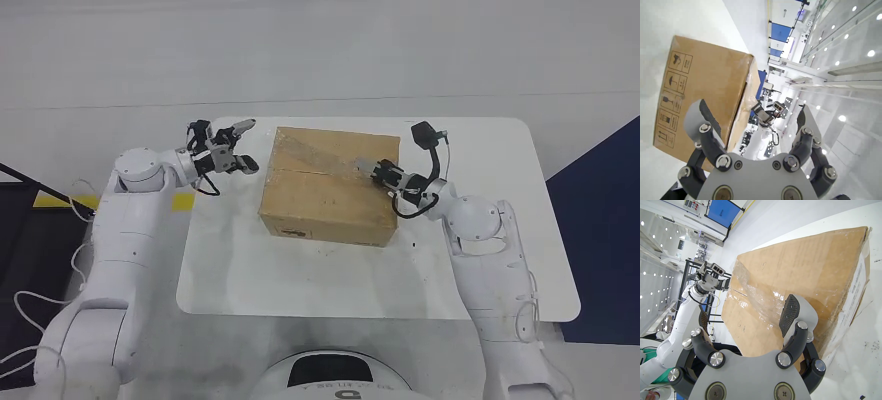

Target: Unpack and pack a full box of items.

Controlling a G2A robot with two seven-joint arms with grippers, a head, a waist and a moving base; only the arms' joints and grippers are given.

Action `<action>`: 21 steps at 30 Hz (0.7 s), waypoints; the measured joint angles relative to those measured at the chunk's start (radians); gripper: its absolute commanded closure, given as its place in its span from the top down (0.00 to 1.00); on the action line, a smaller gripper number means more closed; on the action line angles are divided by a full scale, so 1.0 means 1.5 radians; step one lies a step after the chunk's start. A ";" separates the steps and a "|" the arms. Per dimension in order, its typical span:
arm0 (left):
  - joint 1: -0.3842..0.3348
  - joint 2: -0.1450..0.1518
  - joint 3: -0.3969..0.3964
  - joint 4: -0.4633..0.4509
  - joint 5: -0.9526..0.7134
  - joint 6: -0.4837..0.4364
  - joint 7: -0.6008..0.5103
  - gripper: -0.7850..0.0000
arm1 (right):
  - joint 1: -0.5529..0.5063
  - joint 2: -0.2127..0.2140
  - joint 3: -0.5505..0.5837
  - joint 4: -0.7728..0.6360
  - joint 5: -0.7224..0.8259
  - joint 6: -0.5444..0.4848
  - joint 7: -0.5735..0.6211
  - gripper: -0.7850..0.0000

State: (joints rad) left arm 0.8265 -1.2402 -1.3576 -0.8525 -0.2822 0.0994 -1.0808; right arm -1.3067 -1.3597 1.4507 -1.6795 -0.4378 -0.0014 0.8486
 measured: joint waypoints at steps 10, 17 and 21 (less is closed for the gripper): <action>-0.064 -0.023 0.062 0.076 0.011 -0.060 0.100 0.46 | 0.000 0.000 0.000 0.000 0.000 0.000 0.000 1.00; -0.085 -0.032 0.094 0.112 0.023 -0.097 0.093 0.29 | 0.000 0.000 0.000 0.000 0.000 0.000 0.000 1.00; -0.087 -0.030 0.101 0.124 0.041 -0.129 0.087 0.00 | 0.000 0.000 0.000 0.000 0.000 0.000 0.000 1.00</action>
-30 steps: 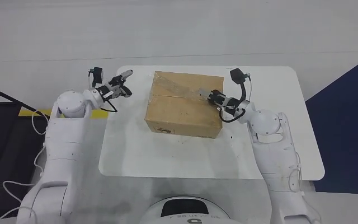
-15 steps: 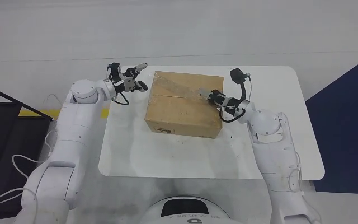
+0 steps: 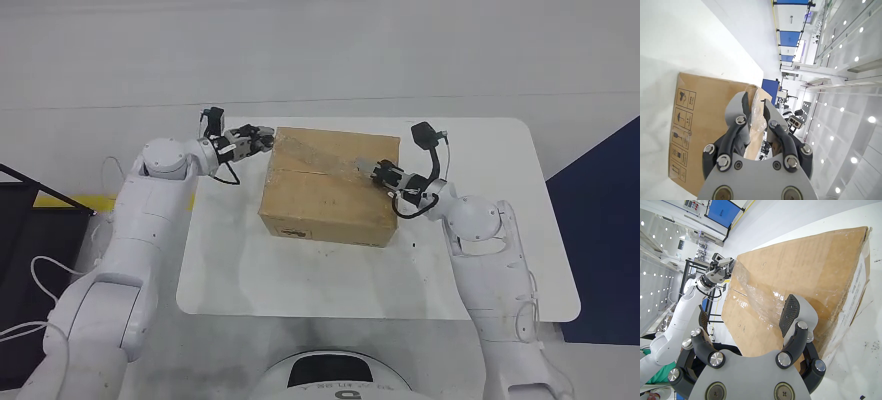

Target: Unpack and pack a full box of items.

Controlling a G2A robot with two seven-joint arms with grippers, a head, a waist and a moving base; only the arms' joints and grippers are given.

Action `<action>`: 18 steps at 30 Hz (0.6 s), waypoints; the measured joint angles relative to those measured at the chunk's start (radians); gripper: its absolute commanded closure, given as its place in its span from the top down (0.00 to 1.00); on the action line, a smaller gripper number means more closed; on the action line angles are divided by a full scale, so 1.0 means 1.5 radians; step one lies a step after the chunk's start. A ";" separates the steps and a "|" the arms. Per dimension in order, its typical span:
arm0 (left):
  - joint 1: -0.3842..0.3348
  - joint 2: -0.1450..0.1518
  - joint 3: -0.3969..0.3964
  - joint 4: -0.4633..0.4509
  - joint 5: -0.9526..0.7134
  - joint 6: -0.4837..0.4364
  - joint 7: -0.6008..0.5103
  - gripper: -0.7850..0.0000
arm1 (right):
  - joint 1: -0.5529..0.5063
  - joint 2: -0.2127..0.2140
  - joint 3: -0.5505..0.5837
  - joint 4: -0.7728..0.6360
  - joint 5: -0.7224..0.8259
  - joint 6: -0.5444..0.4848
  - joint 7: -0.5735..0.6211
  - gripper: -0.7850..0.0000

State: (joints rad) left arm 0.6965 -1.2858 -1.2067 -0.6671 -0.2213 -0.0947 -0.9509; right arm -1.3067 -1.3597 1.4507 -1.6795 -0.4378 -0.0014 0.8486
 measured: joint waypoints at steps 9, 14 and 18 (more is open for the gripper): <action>0.029 0.018 -0.037 -0.044 0.009 -0.092 0.027 0.00 | 0.000 0.000 0.000 0.000 0.000 0.000 0.000 1.00; 0.084 0.036 -0.071 -0.119 0.017 -0.094 0.017 0.00 | 0.000 0.000 0.000 0.000 0.000 0.000 0.000 1.00; 0.137 0.049 -0.095 -0.188 0.030 -0.084 0.019 0.00 | 0.000 0.000 0.000 0.000 0.000 0.000 0.000 1.00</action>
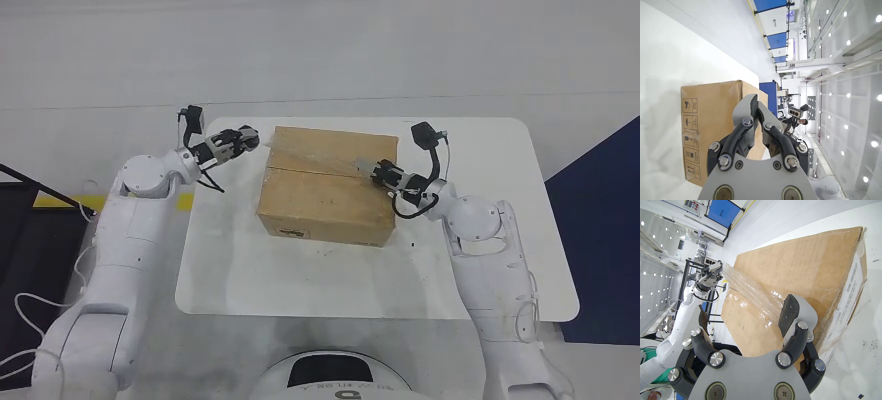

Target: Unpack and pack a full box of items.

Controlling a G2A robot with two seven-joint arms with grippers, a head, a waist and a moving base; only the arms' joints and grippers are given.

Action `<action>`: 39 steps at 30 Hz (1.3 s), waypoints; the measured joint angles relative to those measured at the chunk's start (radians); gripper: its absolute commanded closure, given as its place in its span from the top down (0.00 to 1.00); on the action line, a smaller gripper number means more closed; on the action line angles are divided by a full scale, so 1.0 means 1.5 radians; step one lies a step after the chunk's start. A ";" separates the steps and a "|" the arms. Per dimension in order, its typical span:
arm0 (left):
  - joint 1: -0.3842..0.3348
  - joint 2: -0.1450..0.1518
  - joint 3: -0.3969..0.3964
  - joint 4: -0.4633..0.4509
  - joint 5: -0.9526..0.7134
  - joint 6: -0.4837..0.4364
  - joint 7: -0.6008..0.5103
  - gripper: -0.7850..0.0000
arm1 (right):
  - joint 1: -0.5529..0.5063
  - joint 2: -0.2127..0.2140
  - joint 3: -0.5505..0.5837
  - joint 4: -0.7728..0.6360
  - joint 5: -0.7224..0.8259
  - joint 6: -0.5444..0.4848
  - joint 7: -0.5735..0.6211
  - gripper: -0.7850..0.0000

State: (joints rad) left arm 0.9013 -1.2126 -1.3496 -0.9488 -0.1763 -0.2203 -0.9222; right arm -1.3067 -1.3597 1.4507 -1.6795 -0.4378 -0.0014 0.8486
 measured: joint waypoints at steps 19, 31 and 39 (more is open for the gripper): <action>0.131 0.025 -0.044 -0.145 0.039 0.011 0.045 0.00 | 0.000 0.000 0.000 0.000 0.000 0.000 0.000 1.00; 0.133 0.028 -0.032 -0.142 0.052 0.004 0.061 0.00 | -0.014 0.002 0.005 -0.013 0.051 -0.026 -0.005 1.00; 0.138 0.031 -0.024 -0.150 0.063 -0.009 0.069 0.00 | -0.030 0.010 0.036 -0.020 0.133 -0.040 -0.005 1.00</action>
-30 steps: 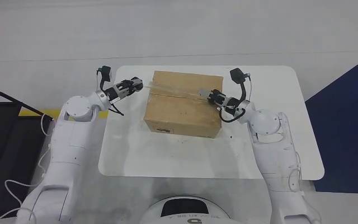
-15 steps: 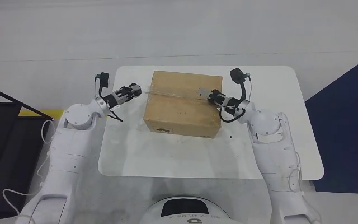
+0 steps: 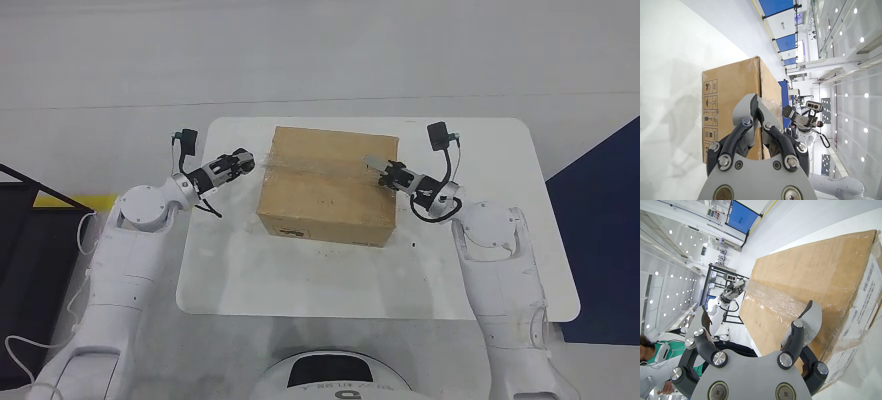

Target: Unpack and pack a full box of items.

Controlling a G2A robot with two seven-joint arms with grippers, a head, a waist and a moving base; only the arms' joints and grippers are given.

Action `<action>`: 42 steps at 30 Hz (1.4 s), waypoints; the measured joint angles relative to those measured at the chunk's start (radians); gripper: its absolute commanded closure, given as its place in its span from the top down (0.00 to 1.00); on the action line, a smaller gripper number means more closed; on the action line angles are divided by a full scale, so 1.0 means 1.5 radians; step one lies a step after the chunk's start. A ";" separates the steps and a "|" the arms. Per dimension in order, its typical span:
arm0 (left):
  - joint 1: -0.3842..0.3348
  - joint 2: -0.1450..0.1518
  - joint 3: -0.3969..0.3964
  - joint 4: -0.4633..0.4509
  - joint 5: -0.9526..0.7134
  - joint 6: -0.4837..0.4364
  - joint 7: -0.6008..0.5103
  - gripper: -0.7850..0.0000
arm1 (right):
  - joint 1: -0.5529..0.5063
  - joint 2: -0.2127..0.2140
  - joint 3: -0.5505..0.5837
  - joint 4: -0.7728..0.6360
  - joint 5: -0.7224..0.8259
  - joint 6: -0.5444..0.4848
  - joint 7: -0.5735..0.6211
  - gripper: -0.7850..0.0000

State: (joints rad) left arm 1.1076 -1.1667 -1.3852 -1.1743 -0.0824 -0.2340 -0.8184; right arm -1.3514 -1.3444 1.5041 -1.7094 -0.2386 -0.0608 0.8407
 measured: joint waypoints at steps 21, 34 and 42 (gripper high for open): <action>0.045 0.009 0.006 -0.036 0.080 -0.064 0.074 0.00 | 0.006 0.016 -0.015 0.000 0.030 -0.007 -0.015 1.00; 0.028 0.007 0.029 -0.009 0.085 -0.060 0.088 0.00 | 0.007 0.027 -0.005 0.023 0.071 -0.013 -0.006 1.00; 0.020 0.005 0.042 -0.002 0.087 -0.058 0.095 0.00 | 0.006 0.036 0.020 0.028 0.130 -0.009 0.027 1.00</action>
State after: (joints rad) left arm 1.1380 -1.1588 -1.3220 -1.1770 0.0484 -0.3211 -0.6756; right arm -1.3431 -1.2907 1.5340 -1.6679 -0.0443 -0.0742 0.8813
